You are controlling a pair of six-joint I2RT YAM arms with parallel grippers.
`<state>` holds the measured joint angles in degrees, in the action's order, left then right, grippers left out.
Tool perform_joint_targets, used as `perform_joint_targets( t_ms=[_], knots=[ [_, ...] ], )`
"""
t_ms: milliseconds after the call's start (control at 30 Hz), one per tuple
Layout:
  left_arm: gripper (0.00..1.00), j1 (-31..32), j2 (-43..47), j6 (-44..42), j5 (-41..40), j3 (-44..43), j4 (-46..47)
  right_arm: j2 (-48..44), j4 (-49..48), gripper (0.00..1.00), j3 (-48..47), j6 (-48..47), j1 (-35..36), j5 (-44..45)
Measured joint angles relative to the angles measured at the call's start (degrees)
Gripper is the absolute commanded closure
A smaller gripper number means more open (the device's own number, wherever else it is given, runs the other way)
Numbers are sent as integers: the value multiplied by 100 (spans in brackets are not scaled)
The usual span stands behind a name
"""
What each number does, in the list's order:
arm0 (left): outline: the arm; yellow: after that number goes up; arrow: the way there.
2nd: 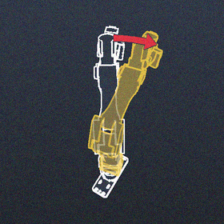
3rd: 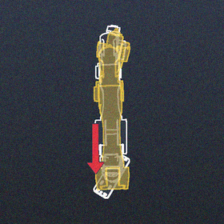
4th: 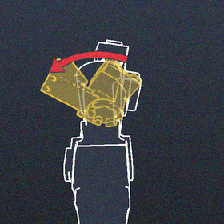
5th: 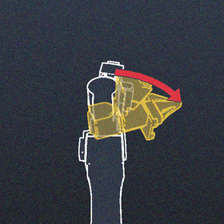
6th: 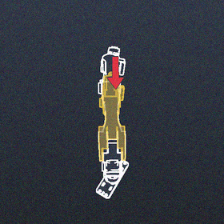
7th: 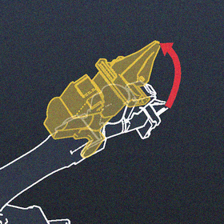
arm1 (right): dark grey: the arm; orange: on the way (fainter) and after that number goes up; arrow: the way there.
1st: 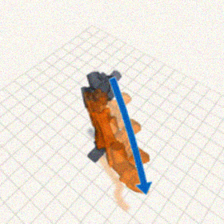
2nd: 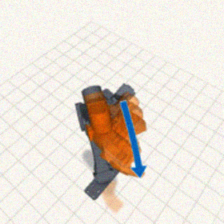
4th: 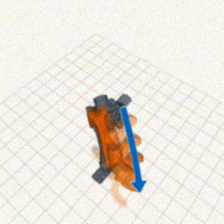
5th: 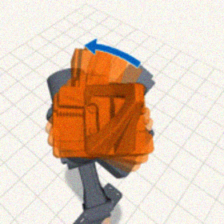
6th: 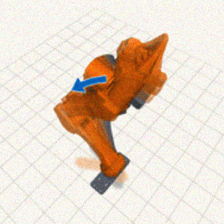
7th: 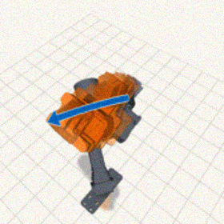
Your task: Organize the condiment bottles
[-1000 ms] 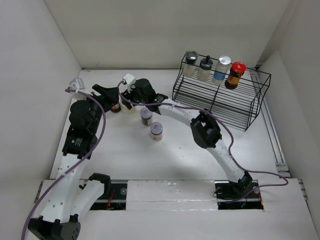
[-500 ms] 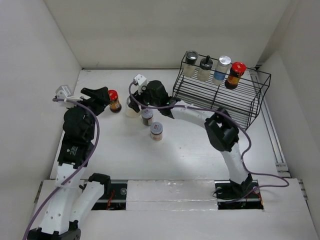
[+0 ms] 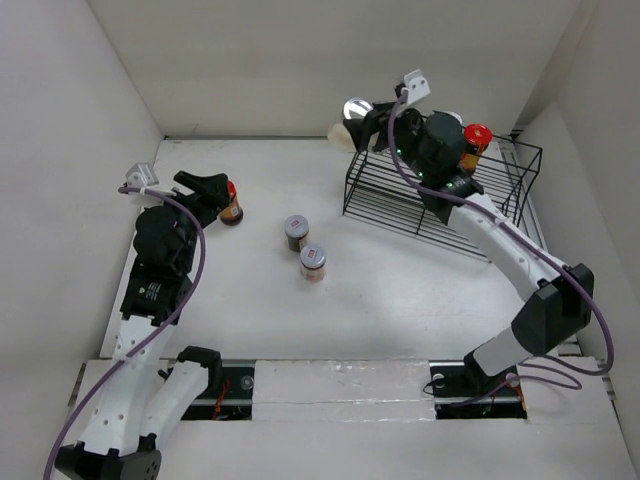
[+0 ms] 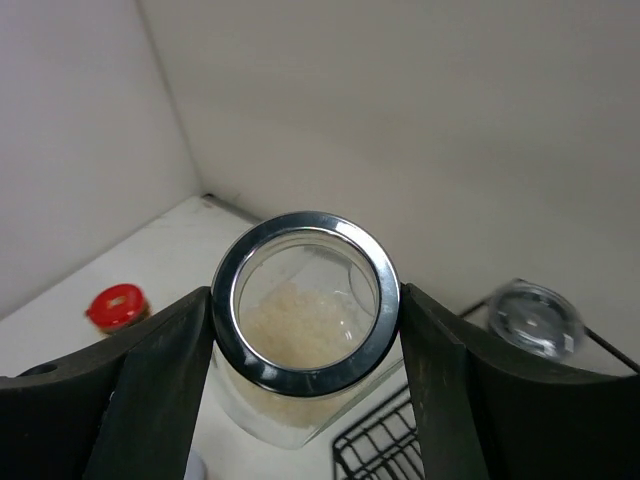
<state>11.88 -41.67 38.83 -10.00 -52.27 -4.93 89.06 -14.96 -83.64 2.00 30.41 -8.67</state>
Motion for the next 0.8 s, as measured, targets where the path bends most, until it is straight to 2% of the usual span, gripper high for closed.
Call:
perform_joint_targets(
  t_ms=[333,567,800],
  knots=[
    [35,0,-11,-9,153,0,15,-122,693,57,695,22,-837,437],
    [35,0,-17,-22,184,0,44,-35,951,57,737,39,-951,487],
    [35,0,-15,-48,188,0,46,503,1040,57,525,24,-977,592]
  ],
)
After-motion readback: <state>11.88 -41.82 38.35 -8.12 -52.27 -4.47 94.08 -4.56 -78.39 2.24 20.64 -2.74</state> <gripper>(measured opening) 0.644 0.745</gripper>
